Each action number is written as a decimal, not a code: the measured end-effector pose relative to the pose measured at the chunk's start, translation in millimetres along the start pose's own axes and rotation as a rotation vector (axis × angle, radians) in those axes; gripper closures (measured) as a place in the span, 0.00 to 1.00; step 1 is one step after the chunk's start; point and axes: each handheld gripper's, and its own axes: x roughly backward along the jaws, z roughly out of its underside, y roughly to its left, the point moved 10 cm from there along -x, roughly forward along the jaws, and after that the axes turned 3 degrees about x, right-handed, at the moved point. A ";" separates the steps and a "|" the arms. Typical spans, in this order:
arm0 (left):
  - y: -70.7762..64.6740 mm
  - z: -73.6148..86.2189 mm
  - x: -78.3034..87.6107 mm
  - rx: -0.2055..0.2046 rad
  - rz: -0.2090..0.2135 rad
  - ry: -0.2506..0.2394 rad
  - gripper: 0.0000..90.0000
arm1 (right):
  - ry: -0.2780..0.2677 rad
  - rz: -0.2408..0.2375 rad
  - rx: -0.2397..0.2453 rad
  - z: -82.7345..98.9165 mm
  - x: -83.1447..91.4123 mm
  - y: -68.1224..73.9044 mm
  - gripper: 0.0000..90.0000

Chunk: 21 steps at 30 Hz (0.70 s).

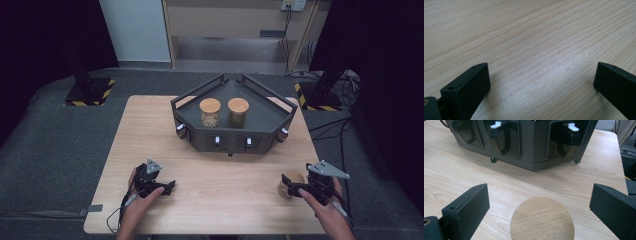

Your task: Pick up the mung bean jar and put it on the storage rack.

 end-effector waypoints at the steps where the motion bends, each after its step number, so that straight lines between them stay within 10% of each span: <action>1: 0.0 0.0 0.0 0.000 0.000 0.000 0.00 | -0.001 0.000 -0.004 0.9 0.2 0.0 0.03; 21: 0.0 0.0 0.0 0.000 0.000 0.000 0.00 | 0.036 0.010 -0.026 23.8 1.3 -1.7 0.03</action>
